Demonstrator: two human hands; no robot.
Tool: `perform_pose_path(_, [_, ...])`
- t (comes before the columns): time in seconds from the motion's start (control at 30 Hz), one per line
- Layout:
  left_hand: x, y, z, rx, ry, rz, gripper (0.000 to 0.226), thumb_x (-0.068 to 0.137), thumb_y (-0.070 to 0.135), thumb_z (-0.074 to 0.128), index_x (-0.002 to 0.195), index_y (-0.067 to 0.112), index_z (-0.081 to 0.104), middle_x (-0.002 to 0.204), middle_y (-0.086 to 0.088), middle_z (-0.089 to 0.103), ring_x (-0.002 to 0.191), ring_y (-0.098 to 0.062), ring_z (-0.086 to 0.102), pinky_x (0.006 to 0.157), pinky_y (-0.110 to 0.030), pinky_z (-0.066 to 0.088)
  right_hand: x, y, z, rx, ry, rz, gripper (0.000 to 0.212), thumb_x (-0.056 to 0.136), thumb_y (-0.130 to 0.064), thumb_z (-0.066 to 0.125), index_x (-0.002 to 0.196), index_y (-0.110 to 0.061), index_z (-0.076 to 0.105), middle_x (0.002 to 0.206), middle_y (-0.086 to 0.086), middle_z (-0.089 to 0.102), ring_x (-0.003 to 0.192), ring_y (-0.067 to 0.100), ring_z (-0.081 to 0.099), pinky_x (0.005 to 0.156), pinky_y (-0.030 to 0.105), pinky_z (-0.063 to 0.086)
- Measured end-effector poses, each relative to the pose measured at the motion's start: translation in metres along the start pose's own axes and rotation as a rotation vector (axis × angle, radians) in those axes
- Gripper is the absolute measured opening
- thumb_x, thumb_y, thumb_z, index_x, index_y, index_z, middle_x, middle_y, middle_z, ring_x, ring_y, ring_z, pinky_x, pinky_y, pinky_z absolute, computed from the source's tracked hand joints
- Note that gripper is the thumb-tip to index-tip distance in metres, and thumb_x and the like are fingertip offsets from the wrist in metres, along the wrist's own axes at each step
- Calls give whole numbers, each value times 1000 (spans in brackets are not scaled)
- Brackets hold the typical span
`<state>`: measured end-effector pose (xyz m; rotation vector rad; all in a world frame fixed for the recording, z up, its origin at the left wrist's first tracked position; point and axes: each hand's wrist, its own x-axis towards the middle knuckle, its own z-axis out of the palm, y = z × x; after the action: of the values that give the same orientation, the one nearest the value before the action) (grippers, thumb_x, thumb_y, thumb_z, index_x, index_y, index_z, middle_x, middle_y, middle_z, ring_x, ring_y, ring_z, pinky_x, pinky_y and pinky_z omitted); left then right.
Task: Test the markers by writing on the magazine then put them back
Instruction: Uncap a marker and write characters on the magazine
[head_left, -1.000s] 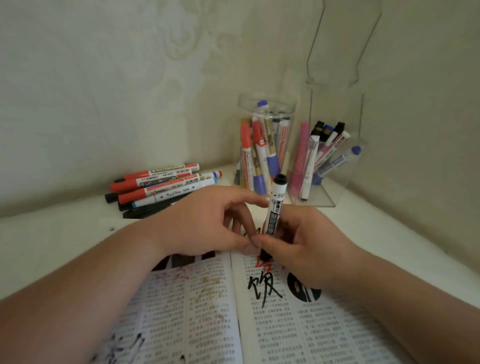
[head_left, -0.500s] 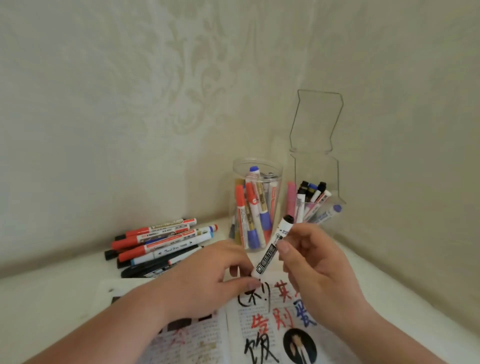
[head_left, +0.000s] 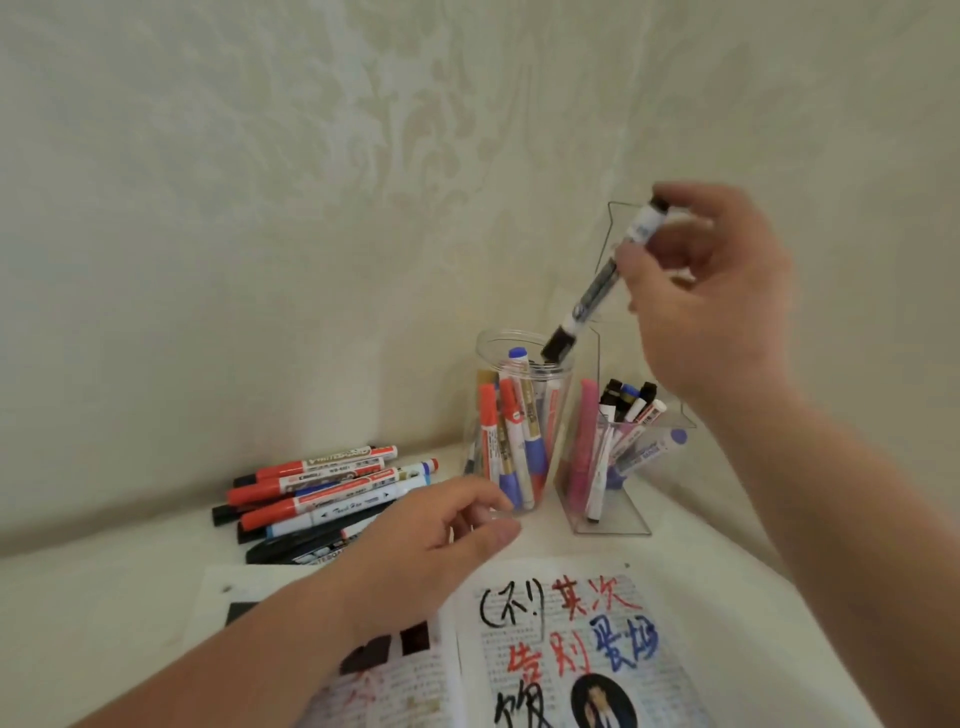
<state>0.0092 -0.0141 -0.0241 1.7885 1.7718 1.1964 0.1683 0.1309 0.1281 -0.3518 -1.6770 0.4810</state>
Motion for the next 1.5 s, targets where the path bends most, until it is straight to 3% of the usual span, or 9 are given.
perform_pose_path(0.13, [-1,3,-1,76,-40,-3,15,94,48,64,102,38,70,94,22,64,87,-4,60,75,-19,50,24,7,21,-100,-32,24,27,94,-14,66,111,-32,56,86,-6,67,61,1,54,61,16,46])
perform_pose_path(0.3, [0,1,0,98,-63,3,14,94,43,66,94,32,75,87,18,68,85,-4,64,76,-22,52,15,20,34,-544,-472,211,14,97,-20,59,104,-22,71,94,-4,71,83,14,67,64,20,48])
perform_pose_path(0.43, [2,-2,2,111,-76,-1,16,94,45,66,90,32,75,82,17,69,79,-9,64,71,-25,53,6,12,27,-796,-707,195,40,103,-34,46,80,-11,68,79,6,68,77,26,66,73,39,58])
perform_pose_path(0.57, [3,-4,4,117,-81,-8,15,93,46,66,89,34,74,82,16,70,77,-9,65,71,-28,53,6,15,13,-698,-617,102,28,101,-30,51,98,-13,73,103,0,67,92,18,62,86,34,52])
perform_pose_path(0.67, [3,-5,4,100,-80,-5,12,92,44,68,90,34,75,82,15,70,77,-11,65,71,-28,53,6,27,-4,-626,-357,175,18,96,-23,56,90,-18,72,92,-3,68,77,16,63,74,34,56])
perform_pose_path(0.87, [3,-4,4,81,-89,-12,9,92,42,69,90,35,75,80,13,70,74,-15,64,67,-29,54,6,48,-7,-932,-813,538,12,84,-24,70,80,-16,78,69,4,74,44,22,62,51,31,59])
perform_pose_path(1.17, [3,-2,4,85,-86,-30,9,91,41,70,88,34,75,79,15,70,74,-13,64,67,-27,53,6,51,10,-960,-839,491,13,86,-12,68,96,-16,73,88,6,74,76,20,67,43,24,45])
perform_pose_path(1.37, [3,-3,5,96,-85,-25,10,91,42,69,88,34,75,79,14,70,74,-12,64,66,-24,53,3,53,6,-930,-798,519,13,85,-13,71,96,-11,77,86,10,73,61,18,60,42,25,44])
perform_pose_path(1.5, [3,-6,5,97,-65,-9,11,90,43,69,88,35,75,80,14,70,75,-13,64,68,-27,53,6,50,-3,-856,-577,468,19,86,-10,67,102,-18,71,81,-1,67,60,17,62,46,25,45])
